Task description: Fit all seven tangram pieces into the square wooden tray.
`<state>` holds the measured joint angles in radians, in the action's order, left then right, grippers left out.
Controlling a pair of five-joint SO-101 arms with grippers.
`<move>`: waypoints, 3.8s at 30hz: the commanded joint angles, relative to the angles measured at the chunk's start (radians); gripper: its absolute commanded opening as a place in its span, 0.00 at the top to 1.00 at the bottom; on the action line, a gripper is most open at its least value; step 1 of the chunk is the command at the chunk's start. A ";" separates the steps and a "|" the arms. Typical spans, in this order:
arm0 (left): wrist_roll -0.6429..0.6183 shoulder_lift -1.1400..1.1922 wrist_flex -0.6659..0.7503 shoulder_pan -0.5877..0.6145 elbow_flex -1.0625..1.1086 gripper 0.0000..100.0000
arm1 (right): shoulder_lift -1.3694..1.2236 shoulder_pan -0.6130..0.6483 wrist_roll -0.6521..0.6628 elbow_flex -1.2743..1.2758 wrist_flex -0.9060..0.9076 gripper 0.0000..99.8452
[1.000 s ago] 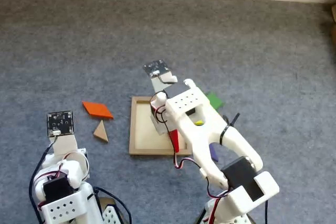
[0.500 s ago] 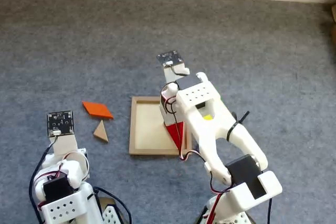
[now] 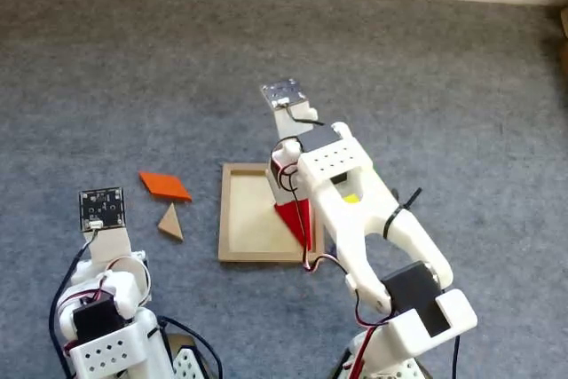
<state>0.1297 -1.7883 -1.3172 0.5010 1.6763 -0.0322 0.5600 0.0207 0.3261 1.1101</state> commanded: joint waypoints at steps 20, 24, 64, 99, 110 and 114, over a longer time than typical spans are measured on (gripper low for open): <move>-0.003 -0.031 -0.006 0.019 0.019 0.91 | 0.018 -0.028 0.023 -0.059 -0.022 0.89; -0.003 -0.031 -0.006 0.019 0.019 0.91 | 0.012 -0.027 0.025 -0.054 -0.022 0.95; -0.003 -0.031 -0.006 0.016 0.019 0.91 | -0.325 -0.251 0.215 -0.260 0.183 0.67; -0.003 -0.031 -0.006 0.019 0.019 0.91 | -0.275 -0.251 0.198 -0.432 0.329 1.00; -0.003 -0.031 -0.006 0.077 0.019 0.91 | -0.182 -0.182 0.192 -0.432 0.329 1.00; -0.003 -0.031 -0.006 0.077 0.019 0.91 | -0.166 -0.067 0.192 -0.432 0.325 0.99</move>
<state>0.1297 -1.7883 -1.3172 0.5639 1.6763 -0.2731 0.4051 0.2232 -0.0575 1.4293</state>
